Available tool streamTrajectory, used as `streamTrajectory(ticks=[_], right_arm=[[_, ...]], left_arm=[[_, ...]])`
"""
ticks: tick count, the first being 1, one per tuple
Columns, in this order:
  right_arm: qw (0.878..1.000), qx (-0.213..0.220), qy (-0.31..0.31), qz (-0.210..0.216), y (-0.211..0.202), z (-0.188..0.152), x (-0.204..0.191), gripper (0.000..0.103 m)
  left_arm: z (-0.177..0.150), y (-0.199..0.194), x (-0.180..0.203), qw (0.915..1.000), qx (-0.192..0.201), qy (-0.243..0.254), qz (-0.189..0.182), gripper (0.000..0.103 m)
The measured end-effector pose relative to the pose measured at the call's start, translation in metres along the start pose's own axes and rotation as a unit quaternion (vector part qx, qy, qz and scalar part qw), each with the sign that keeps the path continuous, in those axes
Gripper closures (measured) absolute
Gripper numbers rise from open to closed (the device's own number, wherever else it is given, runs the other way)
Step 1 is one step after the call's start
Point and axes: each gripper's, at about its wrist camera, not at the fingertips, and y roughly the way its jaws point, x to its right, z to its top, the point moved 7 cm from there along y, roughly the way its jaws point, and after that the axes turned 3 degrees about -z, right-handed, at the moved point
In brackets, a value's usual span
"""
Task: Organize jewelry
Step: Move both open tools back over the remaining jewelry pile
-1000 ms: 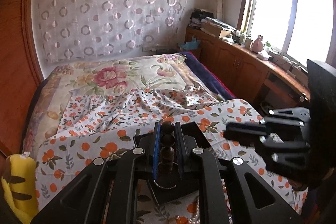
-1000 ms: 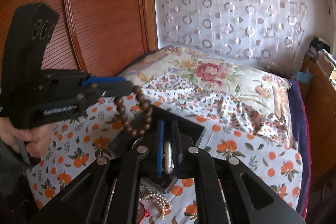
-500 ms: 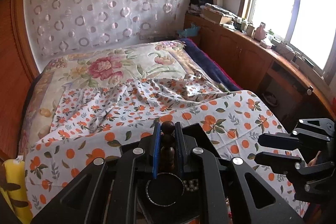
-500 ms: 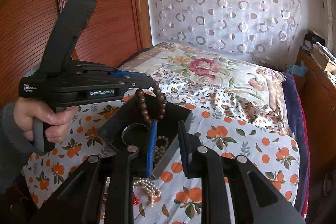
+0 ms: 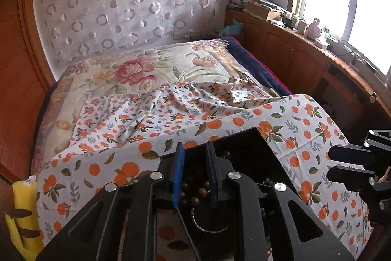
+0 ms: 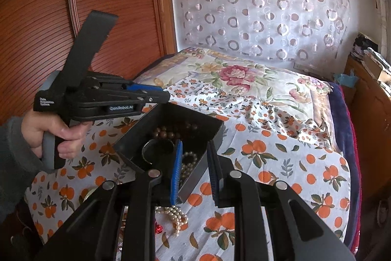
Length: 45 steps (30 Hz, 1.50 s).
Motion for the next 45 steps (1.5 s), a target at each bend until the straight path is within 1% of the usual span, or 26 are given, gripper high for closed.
streamTrajectory(ticks=[2,5,10,12,14,16,19,20,21,25,27,30,31,33,36,40,43,45], right_arm=[[1.0,0.0,0.002,-0.003,0.0,-0.002,-0.003,0.08],[1.0,0.001,0.007,-0.003,-0.004,-0.01,-0.002,0.08],[1.0,-0.002,0.014,-0.009,-0.011,-0.028,-0.01,0.08],[1.0,-0.005,0.018,-0.01,-0.015,-0.038,-0.012,0.08],[1.0,-0.008,0.022,-0.01,-0.018,-0.046,-0.015,0.073],[1.0,-0.01,0.025,-0.009,-0.02,-0.053,-0.019,0.07],[0.999,-0.013,0.028,-0.01,-0.025,-0.065,-0.026,0.069],[0.999,-0.013,0.03,-0.01,-0.027,-0.068,-0.028,0.068],[0.999,-0.013,0.032,-0.007,-0.03,-0.071,-0.031,0.068],[0.999,-0.012,0.039,0.001,-0.038,-0.082,-0.042,0.064],[0.999,-0.011,0.039,0.005,-0.041,-0.088,-0.049,0.064],[0.999,-0.016,0.038,0.007,-0.043,-0.098,-0.055,0.064],[0.999,-0.017,0.037,0.006,-0.043,-0.1,-0.056,0.064],[0.999,-0.018,0.033,0.003,-0.045,-0.104,-0.058,0.064],[0.999,-0.02,0.039,0.005,-0.047,-0.11,-0.059,0.064],[0.999,-0.019,0.051,0.007,-0.05,-0.115,-0.056,0.064],[0.998,-0.018,0.056,0.008,-0.052,-0.119,-0.056,0.064],[0.998,-0.019,0.056,0.008,-0.052,-0.119,-0.056,0.064]], left_arm=[[-0.003,-0.007,0.001,1.0,0.004,0.003,0.003,0.08],[-0.01,-0.024,0.005,0.9998,0.015,0.012,0.006,0.071],[-0.029,-0.052,0.009,0.9995,0.026,0.014,0.006,0.068],[-0.038,-0.062,0.01,0.9995,0.029,0.012,0.006,0.063],[-0.051,-0.074,0.01,0.9995,0.031,0.009,0.005,0.06],[-0.065,-0.083,0.011,0.9996,0.028,0.006,0.004,0.059],[-0.083,-0.092,0.013,0.9996,0.025,0.007,0.011,0.057],[-0.09,-0.096,0.014,0.9995,0.025,0.009,0.016,0.055],[-0.094,-0.098,0.015,0.9995,0.025,0.008,0.018,0.051],[-0.118,-0.106,0.021,0.9998,0.018,0.004,0.011,0.047],[-0.13,-0.11,0.024,0.9998,0.016,0.004,0.01,0.041],[-0.145,-0.112,0.029,0.9999,0.011,0.006,0.004,0.033],[-0.15,-0.111,0.031,0.9999,0.009,0.006,0.002,0.032],[-0.16,-0.108,0.035,1.0,0.0,0.007,-0.005,0.027],[-0.171,-0.1,0.041,0.9998,-0.013,0.008,-0.013,0.022],[-0.177,-0.089,0.045,0.9995,-0.025,0.003,-0.021,0.021],[-0.179,-0.083,0.05,0.999,-0.032,-0.002,-0.032,0.019],[-0.179,-0.079,0.054,0.9989,-0.034,0.0,-0.033,0.017]])
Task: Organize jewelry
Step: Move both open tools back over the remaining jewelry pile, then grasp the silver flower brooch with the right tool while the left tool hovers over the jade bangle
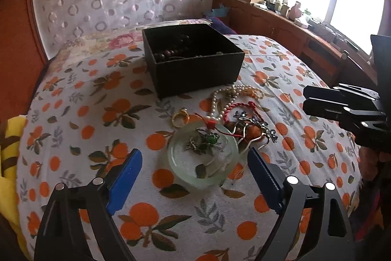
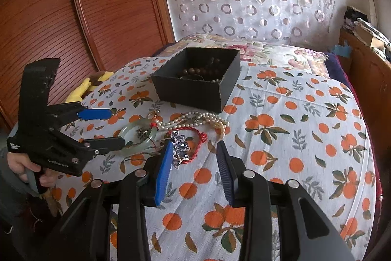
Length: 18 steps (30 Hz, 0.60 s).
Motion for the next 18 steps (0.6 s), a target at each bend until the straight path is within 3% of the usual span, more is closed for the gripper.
streamTrajectory(ticks=[18], right_arm=[[1.0,-0.003,0.001,0.009,0.004,-0.001,-0.009,0.064]], left_arm=[[-0.001,0.026,0.007,0.9994,-0.033,0.007,0.001,0.018]])
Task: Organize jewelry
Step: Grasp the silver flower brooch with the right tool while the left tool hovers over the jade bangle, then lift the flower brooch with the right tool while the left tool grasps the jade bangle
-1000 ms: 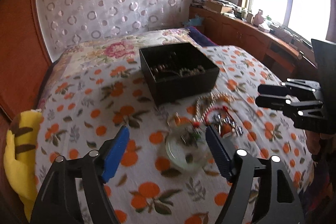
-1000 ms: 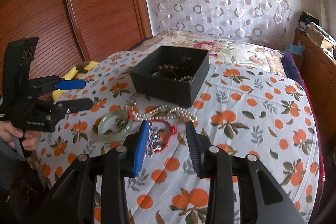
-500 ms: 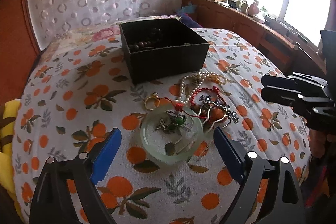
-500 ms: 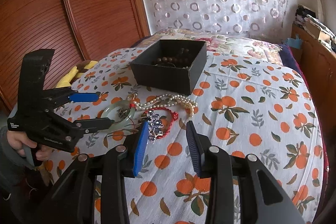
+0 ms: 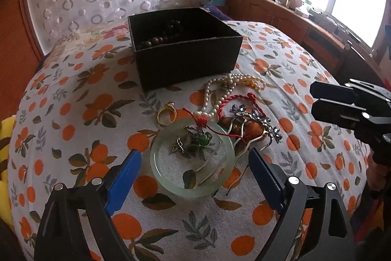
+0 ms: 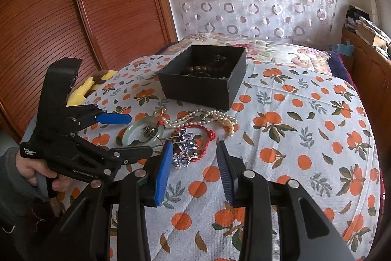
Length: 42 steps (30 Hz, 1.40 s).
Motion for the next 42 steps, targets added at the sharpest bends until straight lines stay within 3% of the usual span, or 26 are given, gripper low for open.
streamTrajectory(ticks=[2,4,13,21,42], right_arm=[[1.0,-0.001,-0.001,0.0,0.001,0.0,-0.001,0.064],[1.0,-0.003,-0.001,0.002,0.002,-0.002,-0.002,0.063],[1.0,-0.011,-0.004,0.004,0.008,-0.007,-0.006,0.063],[1.0,-0.018,-0.011,0.01,0.018,-0.005,-0.014,0.063],[0.997,-0.079,-0.021,-0.002,0.071,-0.001,-0.018,0.067]], left_arm=[[-0.002,0.0,-0.001,1.0,0.0,0.0,0.0,0.031],[-0.004,-0.001,-0.002,1.0,0.0,-0.001,-0.005,0.034],[-0.01,-0.027,-0.012,0.9996,0.027,0.0,0.012,0.035],[-0.012,-0.055,-0.03,0.9978,0.059,-0.029,0.015,0.035],[-0.016,-0.059,-0.031,0.9969,0.068,-0.039,0.005,0.035]])
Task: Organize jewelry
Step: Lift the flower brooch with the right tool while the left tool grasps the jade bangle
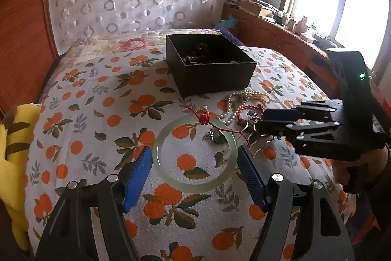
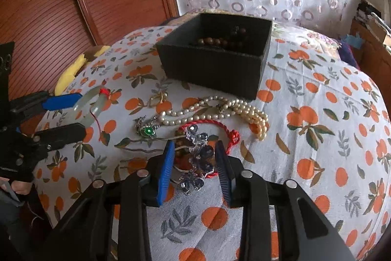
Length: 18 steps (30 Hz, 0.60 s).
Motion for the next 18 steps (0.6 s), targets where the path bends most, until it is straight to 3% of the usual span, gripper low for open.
streamTrajectory(ticks=[5,18], right_arm=[[1.0,-0.004,-0.003,0.009,0.0,-0.002,0.001,0.08],[0.998,0.044,-0.038,-0.024,-0.034,0.011,-0.003,0.08]], left_arm=[[0.001,-0.001,0.0,1.0,0.001,0.0,0.0,0.035],[0.019,-0.018,0.0,0.9996,0.027,0.002,0.006,0.035]])
